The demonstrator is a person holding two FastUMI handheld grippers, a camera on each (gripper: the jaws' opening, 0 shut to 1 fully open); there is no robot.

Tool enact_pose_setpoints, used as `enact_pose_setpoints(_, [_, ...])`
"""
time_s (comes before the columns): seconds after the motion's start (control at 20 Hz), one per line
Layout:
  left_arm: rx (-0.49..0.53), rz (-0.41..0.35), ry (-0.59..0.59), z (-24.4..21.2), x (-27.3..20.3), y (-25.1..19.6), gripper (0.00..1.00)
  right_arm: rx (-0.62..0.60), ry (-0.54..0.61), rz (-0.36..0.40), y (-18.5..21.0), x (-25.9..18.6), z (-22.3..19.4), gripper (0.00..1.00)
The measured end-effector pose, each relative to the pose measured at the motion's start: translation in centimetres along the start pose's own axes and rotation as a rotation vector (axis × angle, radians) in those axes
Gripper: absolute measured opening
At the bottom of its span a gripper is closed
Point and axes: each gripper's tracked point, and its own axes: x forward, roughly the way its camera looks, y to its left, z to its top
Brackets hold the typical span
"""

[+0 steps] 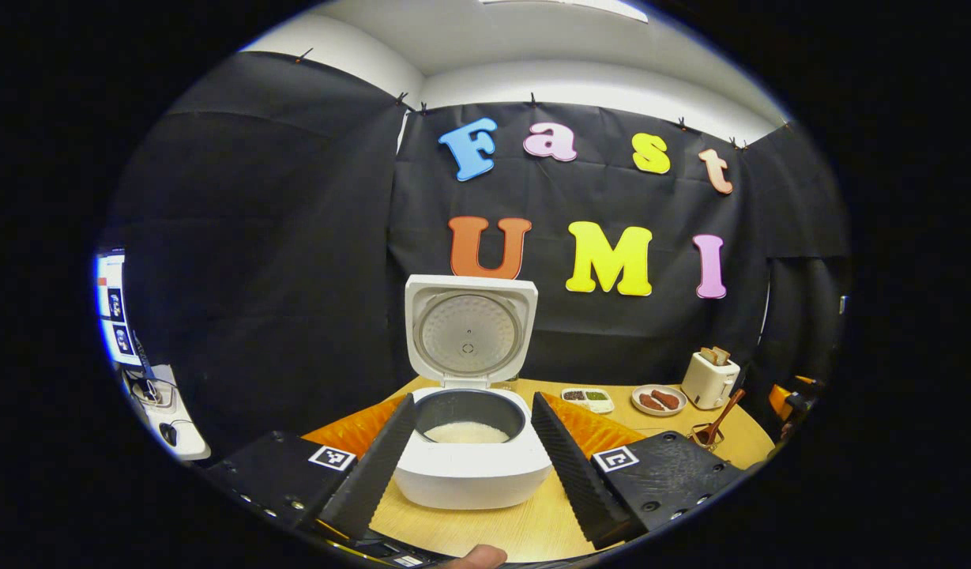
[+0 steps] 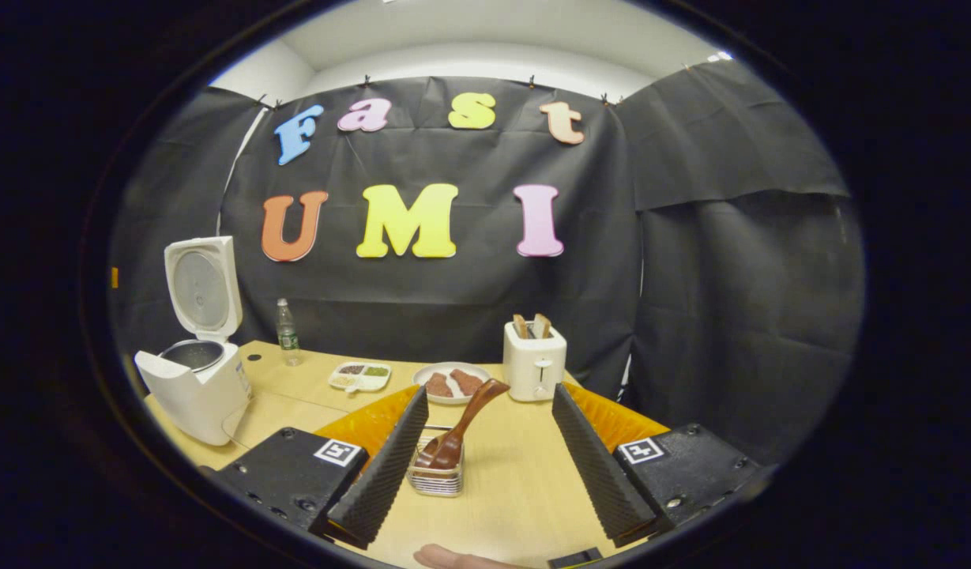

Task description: Close the left gripper, press the button to open the rice cooker; take a wooden spoon from the chopstick holder with the right hand, scoop a spoonful of rice and pour it into the rice cooker, then put the wooden spoon back into the chopstick holder.

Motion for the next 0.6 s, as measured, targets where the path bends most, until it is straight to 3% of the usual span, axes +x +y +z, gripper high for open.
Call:
enact_pose_setpoints(0.25, [0.032, -0.010, -0.061, 0.7, -3.4, -0.6, 0.94, 0.036, 0.054, 0.020, 0.3, 4.7, -4.2, 0.99])
enact_pose_setpoints(0.5, [0.049, -0.074, -0.076, -0.1, -6.8, -1.8, 0.94, 0.075, 0.128, 0.069, 1.5, 9.8, -7.2, 1.00])
enact_pose_setpoints(0.6, [0.062, -0.055, -0.098, 0.0, -7.6, -1.2, 0.94, 0.072, 0.131, 0.062, 1.6, 11.6, -7.7, 1.00])
